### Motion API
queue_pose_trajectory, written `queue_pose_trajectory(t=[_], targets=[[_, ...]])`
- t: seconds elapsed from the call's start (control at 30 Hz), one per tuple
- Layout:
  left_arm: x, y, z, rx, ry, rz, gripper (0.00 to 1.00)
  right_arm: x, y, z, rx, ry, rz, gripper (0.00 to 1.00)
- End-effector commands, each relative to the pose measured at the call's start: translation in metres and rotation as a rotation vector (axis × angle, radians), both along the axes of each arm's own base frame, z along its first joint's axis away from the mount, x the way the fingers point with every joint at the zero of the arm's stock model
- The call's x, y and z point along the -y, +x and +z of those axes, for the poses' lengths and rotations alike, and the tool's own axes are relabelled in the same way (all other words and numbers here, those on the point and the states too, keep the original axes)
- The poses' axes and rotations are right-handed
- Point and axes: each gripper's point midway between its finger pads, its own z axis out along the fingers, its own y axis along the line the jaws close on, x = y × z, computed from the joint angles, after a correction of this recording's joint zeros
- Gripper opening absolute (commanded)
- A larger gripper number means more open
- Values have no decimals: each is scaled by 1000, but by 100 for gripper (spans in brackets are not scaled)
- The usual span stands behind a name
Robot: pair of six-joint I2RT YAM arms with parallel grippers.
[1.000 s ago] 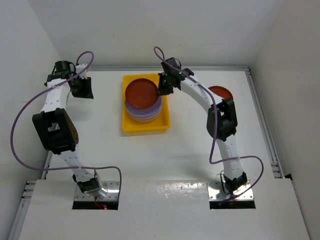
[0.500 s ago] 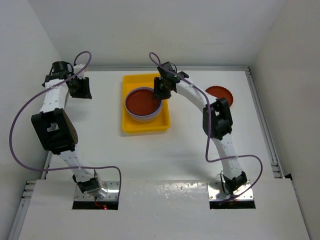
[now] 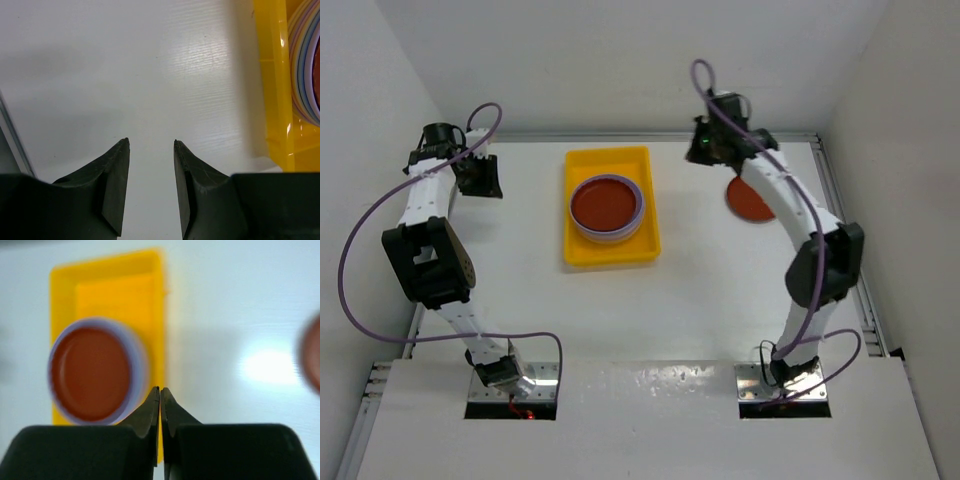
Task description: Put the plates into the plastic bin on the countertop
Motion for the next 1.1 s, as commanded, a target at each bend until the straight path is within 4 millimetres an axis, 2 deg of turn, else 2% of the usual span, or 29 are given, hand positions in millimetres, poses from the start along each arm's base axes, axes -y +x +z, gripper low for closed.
queue_pose_trajectory(t=[0.0, 0.03, 0.07, 0.1, 0.13, 0.17, 0.2, 0.27, 0.37, 0.53, 0.67, 0.77, 0.9, 1.0, 1.03, 1.07], targets=[[-4, -2, 18, 48, 14, -2, 43, 104, -5, -48, -112, -41, -251, 1], [-8, -3, 17, 48, 14, 7, 43, 145, -4, -55, -132, -37, -349, 11], [-8, -3, 17, 48, 14, 7, 43, 160, -14, -75, -185, -33, -402, 41], [-8, -3, 21, 57, 17, 7, 43, 172, -20, -91, -217, -34, -436, 50], [-8, -3, 21, 57, 17, 7, 43, 205, -23, -102, -247, -24, -518, 54], [-14, -5, 21, 54, 25, 23, 43, 213, -25, -117, -274, -14, -546, 57], [-14, -5, 21, 54, 25, 23, 43, 232, -27, -124, -285, 1, -594, 57], [-14, -3, 24, 63, 28, 23, 43, 251, -27, -139, -311, 3, -652, 57], [-15, -6, 27, 60, 35, 28, 43, 277, -19, -148, -308, 14, -712, 58], [-13, -11, 29, 59, 35, 28, 46, 306, -17, -167, -362, -14, -810, 59], [-14, -13, 25, 46, 39, 34, 46, 314, -13, -183, -358, 8, -840, 53], [-17, -12, 29, 53, 51, 41, 46, 314, -12, -201, -396, 74, -854, 42], [-18, -12, 32, 59, 61, 46, 46, 312, -18, -219, -425, 82, -873, 42], [-23, -14, 32, 56, 69, 60, 46, 309, -20, -229, -438, 86, -851, 23], [-23, -14, 32, 56, 69, 60, 46, 308, -21, -232, -445, 93, -846, 10], [-23, -16, 31, 48, 66, 60, 47, 307, -22, -233, -447, 100, -844, 4]])
